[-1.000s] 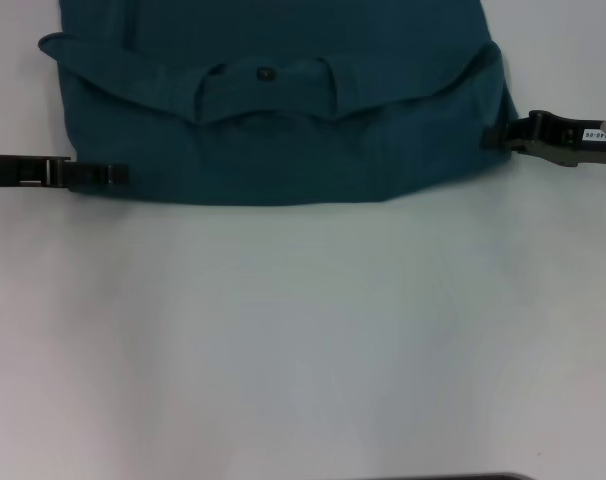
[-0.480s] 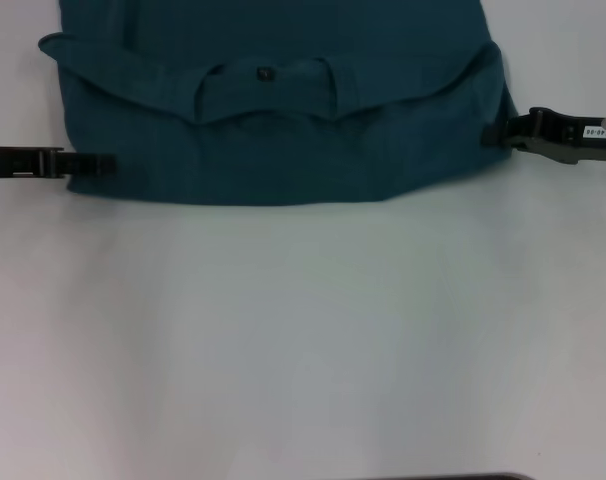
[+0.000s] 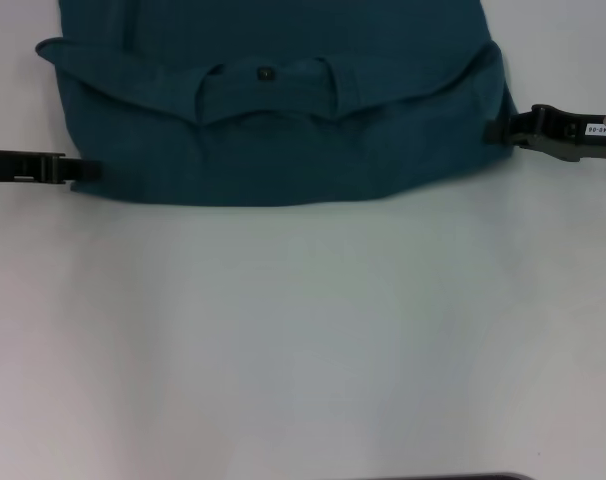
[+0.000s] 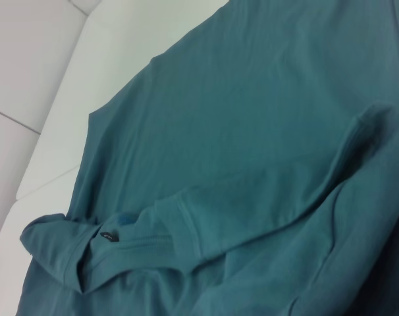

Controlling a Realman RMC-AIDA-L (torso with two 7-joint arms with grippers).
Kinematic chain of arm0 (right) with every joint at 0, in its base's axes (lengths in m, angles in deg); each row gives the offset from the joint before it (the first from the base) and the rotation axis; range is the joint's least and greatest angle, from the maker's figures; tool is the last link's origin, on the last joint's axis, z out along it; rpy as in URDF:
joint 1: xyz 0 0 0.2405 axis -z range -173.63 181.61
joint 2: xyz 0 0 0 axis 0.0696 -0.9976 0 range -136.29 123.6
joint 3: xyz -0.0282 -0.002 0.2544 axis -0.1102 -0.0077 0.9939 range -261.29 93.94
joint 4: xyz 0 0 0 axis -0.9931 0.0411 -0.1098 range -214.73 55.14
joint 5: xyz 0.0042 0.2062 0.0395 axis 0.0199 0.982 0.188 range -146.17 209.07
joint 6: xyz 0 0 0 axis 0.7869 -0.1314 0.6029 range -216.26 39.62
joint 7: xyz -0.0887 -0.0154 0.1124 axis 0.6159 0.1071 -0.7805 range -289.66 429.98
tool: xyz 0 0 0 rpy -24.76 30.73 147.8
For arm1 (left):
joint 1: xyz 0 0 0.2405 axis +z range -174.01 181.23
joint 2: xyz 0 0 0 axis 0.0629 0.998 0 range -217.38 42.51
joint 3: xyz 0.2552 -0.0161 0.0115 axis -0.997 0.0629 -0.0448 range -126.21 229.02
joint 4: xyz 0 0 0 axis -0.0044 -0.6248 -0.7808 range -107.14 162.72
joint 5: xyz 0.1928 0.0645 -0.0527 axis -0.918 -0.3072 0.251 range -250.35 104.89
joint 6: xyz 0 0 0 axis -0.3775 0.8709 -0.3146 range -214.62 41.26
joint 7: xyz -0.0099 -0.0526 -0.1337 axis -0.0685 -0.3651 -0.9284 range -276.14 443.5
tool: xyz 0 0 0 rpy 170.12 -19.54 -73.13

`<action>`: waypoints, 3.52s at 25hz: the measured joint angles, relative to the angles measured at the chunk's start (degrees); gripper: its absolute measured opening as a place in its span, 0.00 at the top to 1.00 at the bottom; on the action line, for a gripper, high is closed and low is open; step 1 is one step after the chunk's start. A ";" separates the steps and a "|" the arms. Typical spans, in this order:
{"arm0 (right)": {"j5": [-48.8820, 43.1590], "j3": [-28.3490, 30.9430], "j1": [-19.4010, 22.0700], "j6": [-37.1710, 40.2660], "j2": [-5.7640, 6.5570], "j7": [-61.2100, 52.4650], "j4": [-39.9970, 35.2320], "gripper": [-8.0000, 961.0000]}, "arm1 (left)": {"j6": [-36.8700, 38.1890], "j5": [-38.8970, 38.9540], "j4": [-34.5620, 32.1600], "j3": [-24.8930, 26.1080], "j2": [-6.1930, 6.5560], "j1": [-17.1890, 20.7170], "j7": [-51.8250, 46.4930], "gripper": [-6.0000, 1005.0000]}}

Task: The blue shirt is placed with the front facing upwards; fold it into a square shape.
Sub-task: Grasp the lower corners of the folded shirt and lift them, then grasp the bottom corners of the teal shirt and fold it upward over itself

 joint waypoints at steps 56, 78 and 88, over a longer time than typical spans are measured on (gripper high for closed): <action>2.63 4.37 24.55 27.72 -0.49 23.94 -0.40 0.96 | 33.50 0.07 6.97 6.77 3.16 14.68 10.10 1.00; -1.06 6.53 30.85 34.60 -0.82 25.39 -4.11 0.96 | 40.11 -0.17 7.58 9.14 3.34 22.00 14.24 1.00; -1.61 8.21 29.01 36.18 -0.87 24.72 -4.57 0.96 | 40.32 -0.15 7.23 8.69 3.41 20.98 15.18 1.00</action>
